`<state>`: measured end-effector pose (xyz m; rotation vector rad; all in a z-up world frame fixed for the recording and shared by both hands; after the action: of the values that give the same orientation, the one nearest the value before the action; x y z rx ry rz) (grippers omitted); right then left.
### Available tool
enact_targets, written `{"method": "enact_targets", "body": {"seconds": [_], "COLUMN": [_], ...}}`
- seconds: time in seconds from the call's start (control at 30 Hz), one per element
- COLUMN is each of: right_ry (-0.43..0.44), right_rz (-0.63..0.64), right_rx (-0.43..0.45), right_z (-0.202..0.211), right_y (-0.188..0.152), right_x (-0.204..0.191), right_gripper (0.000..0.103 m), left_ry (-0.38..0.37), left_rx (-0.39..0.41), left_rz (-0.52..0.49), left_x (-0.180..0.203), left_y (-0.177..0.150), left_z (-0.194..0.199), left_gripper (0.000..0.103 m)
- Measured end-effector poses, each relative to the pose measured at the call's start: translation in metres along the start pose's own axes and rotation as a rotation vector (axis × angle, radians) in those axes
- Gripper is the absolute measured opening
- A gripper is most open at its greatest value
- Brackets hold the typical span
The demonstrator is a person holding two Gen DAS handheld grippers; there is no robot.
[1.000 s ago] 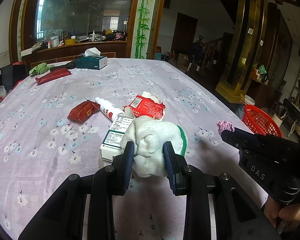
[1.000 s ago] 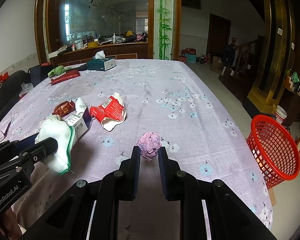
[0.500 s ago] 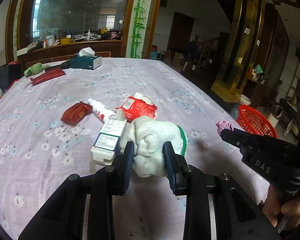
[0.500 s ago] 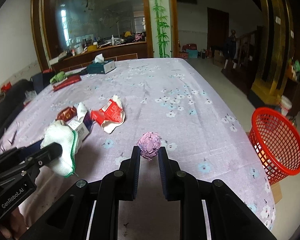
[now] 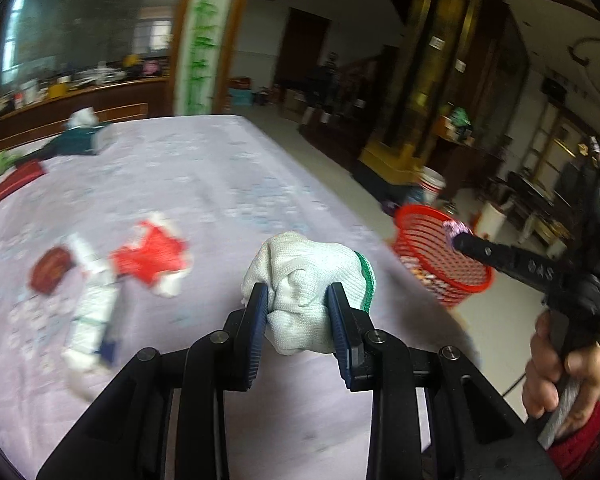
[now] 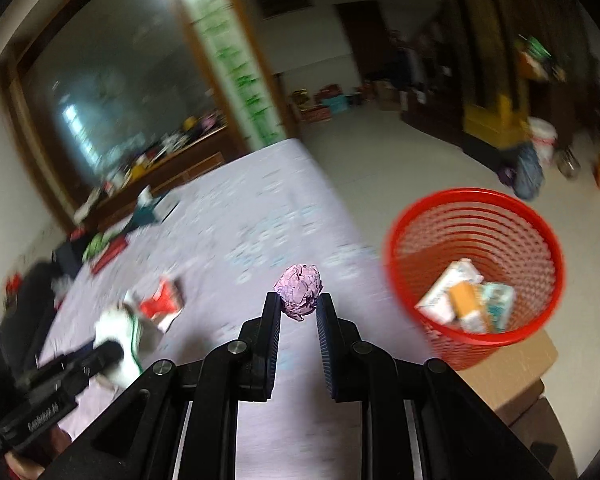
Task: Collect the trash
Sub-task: 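Carry the cloth and paper ball over the red wastebasket and open both tools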
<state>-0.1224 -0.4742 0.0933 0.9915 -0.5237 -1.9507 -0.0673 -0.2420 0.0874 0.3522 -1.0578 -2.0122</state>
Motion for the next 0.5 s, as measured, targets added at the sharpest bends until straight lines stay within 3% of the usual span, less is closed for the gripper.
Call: {"method": "enact_targets", "body": {"seconds": [0.23, 0.5], "right_ry": [-0.036, -0.061], "right_rz": [-0.150, -0.244], "right_rx": [0.036, 0.042], "right_z": [0.018, 0.013], "right_y": [0.036, 0.059], "right_x": [0.073, 0.121], "right_gripper": [0.020, 0.021], "left_ry": [-0.137, -0.191], "left_rx": [-0.046, -0.082], "left_rz": [-0.056, -0.098], "left_x": [0.067, 0.128], "left_y": [0.033, 0.070], "left_z": [-0.043, -0.100], "left_gripper": [0.029, 0.029]}}
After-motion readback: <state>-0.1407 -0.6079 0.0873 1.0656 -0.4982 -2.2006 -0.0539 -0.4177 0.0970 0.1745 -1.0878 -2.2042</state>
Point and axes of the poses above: each gripper's, at about its wrist camera, not at the fingertips, and z roughly against the way its jaws point, x to its right, y to its top, the point moved 2 cm from there along -z, roughly the way its jaws point, and after that the axes turned 8 degrees about -z, right-handed, at the moved point
